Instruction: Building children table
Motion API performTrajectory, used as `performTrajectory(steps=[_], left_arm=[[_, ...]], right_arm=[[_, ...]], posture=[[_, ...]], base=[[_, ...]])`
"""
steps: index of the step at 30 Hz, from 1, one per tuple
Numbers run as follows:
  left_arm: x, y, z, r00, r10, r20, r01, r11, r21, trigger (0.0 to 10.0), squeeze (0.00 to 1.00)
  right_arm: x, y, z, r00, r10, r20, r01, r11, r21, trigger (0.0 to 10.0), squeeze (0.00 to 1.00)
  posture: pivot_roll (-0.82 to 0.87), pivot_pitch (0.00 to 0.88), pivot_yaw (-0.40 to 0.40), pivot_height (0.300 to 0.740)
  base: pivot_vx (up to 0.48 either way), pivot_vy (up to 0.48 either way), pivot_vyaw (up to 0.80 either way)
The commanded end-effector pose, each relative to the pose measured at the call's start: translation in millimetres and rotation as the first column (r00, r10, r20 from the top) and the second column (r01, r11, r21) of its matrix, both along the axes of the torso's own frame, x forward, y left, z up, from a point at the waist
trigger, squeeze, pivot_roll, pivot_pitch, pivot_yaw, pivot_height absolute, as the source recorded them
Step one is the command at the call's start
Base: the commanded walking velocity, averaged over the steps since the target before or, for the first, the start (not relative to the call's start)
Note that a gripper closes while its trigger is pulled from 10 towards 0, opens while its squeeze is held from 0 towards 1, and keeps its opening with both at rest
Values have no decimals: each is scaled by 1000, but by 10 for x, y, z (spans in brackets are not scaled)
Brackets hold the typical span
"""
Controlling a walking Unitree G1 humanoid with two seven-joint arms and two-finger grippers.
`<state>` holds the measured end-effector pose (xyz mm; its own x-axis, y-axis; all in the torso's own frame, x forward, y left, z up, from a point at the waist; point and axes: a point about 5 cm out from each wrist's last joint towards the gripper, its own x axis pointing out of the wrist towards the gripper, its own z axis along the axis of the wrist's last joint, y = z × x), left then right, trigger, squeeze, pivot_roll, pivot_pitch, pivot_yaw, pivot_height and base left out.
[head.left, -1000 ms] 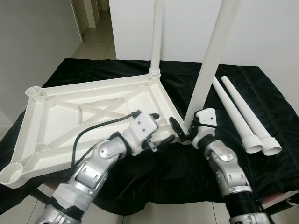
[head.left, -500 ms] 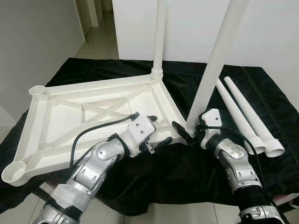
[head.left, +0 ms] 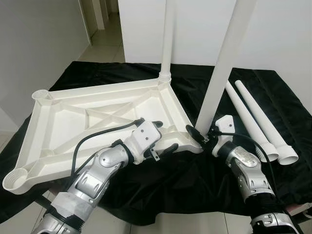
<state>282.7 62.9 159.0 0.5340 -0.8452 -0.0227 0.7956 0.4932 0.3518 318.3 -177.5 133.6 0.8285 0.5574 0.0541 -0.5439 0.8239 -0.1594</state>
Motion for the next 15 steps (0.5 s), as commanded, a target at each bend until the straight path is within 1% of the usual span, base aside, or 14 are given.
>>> performTrajectory(steps=[1,2,3,4,5,6,9,12,14,15], left_arm=[[-53,-39,-39,990,-141,-23,142,988,60,10000,0],[-53,-39,-39,990,-141,-23,142,988,60,10000,0],[-55,-38,-41,990,-142,-22,143,988,60,10000,0],[-55,-38,-41,990,-142,-22,143,988,60,10000,0],[-61,-36,-45,990,-141,-22,142,988,60,10000,0],[-61,-36,-45,990,-141,-22,142,988,60,10000,0],[-82,-32,-74,990,-137,-26,138,989,60,10000,0],[-91,-38,-79,990,-136,-28,138,989,59,10000,0],[-106,-51,-84,990,-135,-30,136,989,55,10000,0],[-106,-51,-84,990,-135,-30,136,989,55,10000,0]], right_arm=[[-7,-15,-101,998,-16,-55,16,1000,3,0,0],[-7,-15,-101,998,-16,-55,16,1000,3,0,0],[-5,-24,-105,997,-42,-58,42,999,13,1882,0],[-5,-24,-105,997,-42,-58,42,999,13,1882,0],[-6,-20,-108,996,-67,-64,69,997,25,10000,0],[-6,-20,-108,996,-67,-64,69,997,25,10000,0],[6,15,-117,983,-170,-75,173,984,46,10000,0],[10,25,-115,977,-200,-71,203,978,46,10000,0],[10,61,-111,967,-244,-76,249,966,68,10000,0],[10,61,-111,967,-244,-76,249,966,68,10000,0]], posture=[[0,0,37,740],[0,0,37,740],[0,0,37,740],[0,0,37,740],[0,0,35,740],[0,0,35,740],[1,0,24,740],[3,0,17,740],[8,0,11,740],[8,0,11,740]], base=[[0,0,0],[0,0,0],[0,0,0],[0,0,0],[0,0,0],[0,0,0],[0,0,0],[0,0,0],[0,0,0],[0,0,0]])
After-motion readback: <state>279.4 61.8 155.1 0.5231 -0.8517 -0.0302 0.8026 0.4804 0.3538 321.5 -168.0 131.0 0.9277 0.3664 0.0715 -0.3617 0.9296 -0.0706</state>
